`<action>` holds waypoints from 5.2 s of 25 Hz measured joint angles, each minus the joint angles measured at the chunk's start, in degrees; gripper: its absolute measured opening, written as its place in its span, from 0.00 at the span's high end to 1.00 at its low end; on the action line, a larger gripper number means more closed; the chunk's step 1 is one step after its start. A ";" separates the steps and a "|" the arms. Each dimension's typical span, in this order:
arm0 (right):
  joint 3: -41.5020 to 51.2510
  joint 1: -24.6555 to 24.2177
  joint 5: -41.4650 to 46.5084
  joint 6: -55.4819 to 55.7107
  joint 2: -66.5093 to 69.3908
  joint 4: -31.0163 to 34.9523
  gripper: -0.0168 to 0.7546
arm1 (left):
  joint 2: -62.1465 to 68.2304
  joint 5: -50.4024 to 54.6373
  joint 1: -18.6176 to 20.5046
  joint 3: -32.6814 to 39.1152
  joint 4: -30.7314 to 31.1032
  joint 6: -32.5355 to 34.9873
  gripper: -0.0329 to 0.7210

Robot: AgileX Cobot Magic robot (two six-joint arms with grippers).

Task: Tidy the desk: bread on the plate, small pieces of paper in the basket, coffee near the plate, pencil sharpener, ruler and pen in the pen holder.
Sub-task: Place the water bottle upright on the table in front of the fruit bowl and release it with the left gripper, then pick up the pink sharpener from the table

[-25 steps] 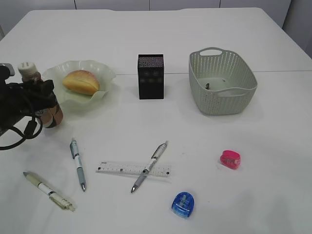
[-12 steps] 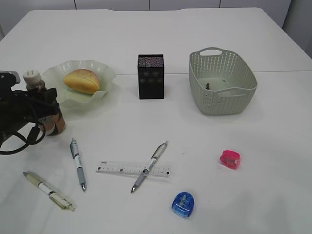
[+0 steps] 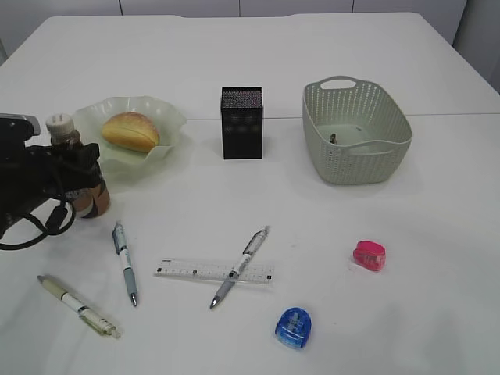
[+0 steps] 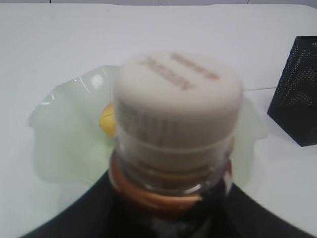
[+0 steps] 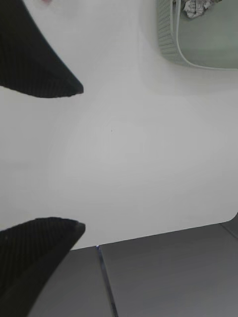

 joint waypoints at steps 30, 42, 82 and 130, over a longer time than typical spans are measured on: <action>0.00 0.00 -0.10 0.00 0.00 0.00 0.23 | -4.61 2.86 0.00 -0.13 1.51 1.68 0.33; 0.00 0.00 -0.10 0.00 0.00 0.00 0.23 | -14.84 12.59 0.00 -0.13 1.51 1.87 0.33; -0.65 4.78 1.85 -35.28 18.57 29.54 0.23 | -59.29 111.04 0.00 -13.29 -4.55 1.54 0.34; -4.58 7.73 -8.01 -61.93 41.32 32.57 0.23 | -59.29 114.34 0.00 -13.29 -3.32 1.54 0.37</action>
